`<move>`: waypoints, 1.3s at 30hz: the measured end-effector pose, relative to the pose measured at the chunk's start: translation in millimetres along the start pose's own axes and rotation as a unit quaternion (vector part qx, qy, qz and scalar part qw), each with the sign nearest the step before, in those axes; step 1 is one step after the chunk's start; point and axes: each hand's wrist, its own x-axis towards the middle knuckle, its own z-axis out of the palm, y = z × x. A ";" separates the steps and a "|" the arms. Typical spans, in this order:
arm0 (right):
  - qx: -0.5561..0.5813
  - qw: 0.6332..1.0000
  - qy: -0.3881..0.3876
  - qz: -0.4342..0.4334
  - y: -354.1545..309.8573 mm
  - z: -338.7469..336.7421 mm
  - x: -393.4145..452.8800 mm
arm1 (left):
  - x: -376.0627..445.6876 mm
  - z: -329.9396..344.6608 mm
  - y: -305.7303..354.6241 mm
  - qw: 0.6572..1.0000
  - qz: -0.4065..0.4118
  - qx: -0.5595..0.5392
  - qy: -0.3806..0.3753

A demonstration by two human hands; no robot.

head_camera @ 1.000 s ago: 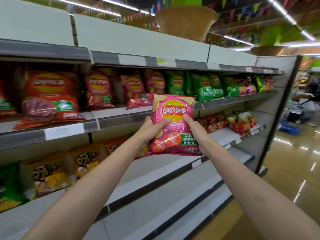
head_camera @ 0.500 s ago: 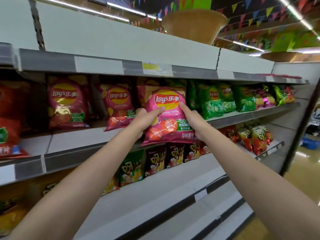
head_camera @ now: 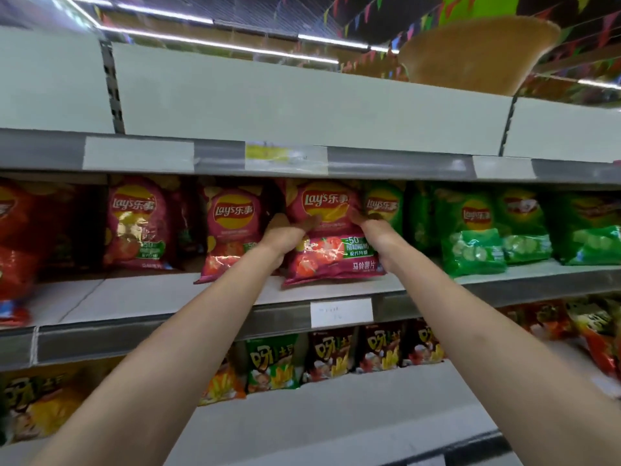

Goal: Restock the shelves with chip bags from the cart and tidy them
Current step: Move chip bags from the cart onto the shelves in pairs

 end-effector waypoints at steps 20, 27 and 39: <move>-0.104 0.943 -0.050 -0.312 17.6 34.7 -50.1 | -71.7 -20.7 -1.9 0.951 0.054 0.131 0.274; -0.020 0.924 -0.202 -0.324 19.6 119.6 -112.1 | -148.4 -95.6 -23.8 0.914 0.049 0.106 0.388; 0.002 0.852 -0.429 -0.300 20.9 293.6 -251.5 | -310.3 -288.2 -75.4 0.844 -0.081 0.082 0.525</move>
